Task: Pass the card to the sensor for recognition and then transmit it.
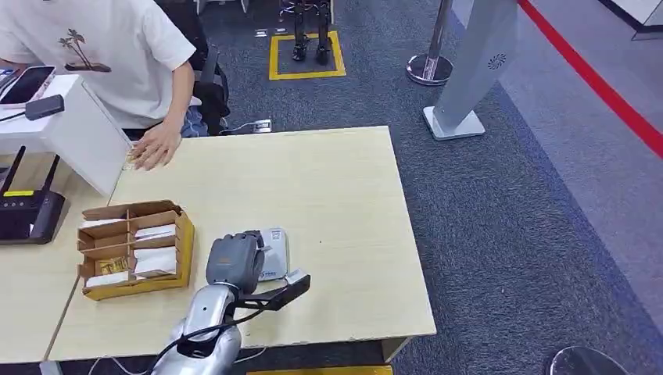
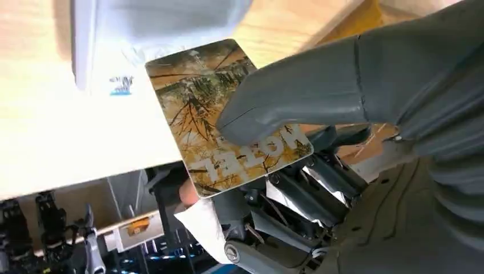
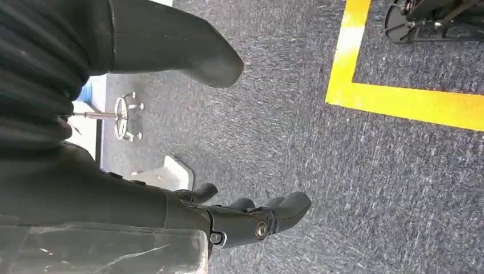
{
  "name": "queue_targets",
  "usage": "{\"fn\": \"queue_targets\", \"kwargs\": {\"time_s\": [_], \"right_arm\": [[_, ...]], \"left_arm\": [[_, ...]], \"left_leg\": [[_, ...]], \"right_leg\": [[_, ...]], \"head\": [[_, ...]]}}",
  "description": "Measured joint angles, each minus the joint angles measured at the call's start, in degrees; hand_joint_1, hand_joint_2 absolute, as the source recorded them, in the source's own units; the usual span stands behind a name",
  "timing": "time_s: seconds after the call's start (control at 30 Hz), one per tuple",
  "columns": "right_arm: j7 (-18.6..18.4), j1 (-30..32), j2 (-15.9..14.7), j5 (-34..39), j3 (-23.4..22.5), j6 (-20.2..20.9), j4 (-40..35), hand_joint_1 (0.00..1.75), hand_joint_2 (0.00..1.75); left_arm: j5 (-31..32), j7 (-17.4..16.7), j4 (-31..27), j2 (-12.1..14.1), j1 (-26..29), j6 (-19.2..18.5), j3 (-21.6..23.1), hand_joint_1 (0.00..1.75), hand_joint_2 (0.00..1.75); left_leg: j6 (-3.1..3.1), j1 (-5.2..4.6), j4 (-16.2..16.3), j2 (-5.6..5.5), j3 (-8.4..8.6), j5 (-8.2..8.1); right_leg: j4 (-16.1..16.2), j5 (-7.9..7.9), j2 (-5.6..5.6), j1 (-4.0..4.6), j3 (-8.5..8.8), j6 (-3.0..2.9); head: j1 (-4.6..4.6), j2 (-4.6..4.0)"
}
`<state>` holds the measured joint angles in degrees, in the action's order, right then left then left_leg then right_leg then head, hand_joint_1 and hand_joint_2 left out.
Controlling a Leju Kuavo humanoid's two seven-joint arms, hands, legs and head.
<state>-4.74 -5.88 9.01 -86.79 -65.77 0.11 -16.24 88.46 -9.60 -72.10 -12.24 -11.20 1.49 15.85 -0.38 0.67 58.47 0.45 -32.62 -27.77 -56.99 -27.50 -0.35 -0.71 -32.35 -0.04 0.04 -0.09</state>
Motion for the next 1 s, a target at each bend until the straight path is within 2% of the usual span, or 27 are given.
{"fn": "queue_targets", "kwargs": {"time_s": [0.43,1.0], "right_arm": [[-0.17,0.00,0.00,0.07,0.00,0.00,0.00,0.00,1.75],[-0.24,0.00,0.00,0.07,0.00,0.00,0.00,0.00,1.75]], "left_arm": [[0.00,0.68,1.94,-0.50,0.01,0.48,0.00,1.75,1.75],[0.00,0.66,1.05,-0.48,-0.02,0.61,0.00,1.75,1.75]], "left_leg": [[0.00,-0.01,0.00,-0.01,0.00,0.00],[0.00,0.00,0.00,-0.01,-0.01,0.00]], "right_leg": [[0.00,0.00,-0.01,0.00,0.01,0.00],[0.00,0.00,-0.01,0.00,0.01,0.00]], "head": [[0.00,0.00],[0.00,0.00]]}}
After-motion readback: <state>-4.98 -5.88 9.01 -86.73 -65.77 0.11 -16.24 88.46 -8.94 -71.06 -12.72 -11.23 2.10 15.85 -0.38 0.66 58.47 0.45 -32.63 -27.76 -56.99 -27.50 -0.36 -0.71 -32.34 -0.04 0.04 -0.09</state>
